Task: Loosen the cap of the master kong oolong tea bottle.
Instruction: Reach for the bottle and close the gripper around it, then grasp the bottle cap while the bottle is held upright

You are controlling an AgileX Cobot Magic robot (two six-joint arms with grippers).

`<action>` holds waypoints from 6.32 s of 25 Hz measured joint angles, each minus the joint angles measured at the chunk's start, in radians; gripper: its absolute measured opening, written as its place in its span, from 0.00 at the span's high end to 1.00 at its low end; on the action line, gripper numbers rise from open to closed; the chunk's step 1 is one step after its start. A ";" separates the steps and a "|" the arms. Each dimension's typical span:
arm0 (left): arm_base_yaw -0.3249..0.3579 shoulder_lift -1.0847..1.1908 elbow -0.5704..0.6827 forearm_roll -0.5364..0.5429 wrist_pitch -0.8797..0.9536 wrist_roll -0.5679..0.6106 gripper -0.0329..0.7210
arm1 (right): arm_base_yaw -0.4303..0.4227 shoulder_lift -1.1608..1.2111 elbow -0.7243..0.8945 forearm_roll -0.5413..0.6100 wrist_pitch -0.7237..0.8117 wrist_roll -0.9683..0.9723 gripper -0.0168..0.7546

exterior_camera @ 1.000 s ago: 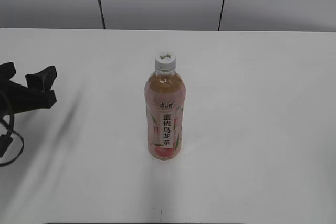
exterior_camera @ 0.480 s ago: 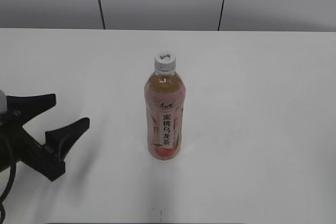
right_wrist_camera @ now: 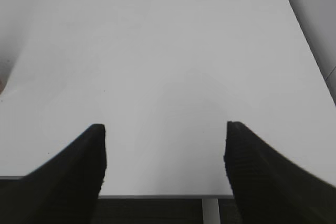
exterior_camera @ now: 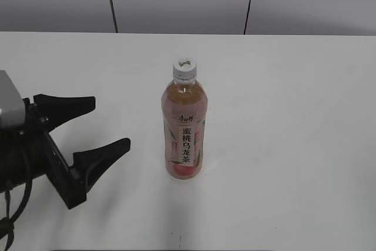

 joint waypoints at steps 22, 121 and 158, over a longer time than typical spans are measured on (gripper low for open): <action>-0.004 0.001 -0.163 0.134 -0.001 -0.178 0.17 | 0.000 0.000 0.000 0.000 0.000 0.000 0.29; -0.176 0.358 -0.489 0.163 0.002 -0.300 0.34 | 0.000 0.000 0.000 0.000 0.000 0.000 0.29; -0.176 0.358 -0.489 0.163 0.001 -0.300 0.34 | 0.000 0.603 -0.251 0.226 -0.240 -0.184 0.29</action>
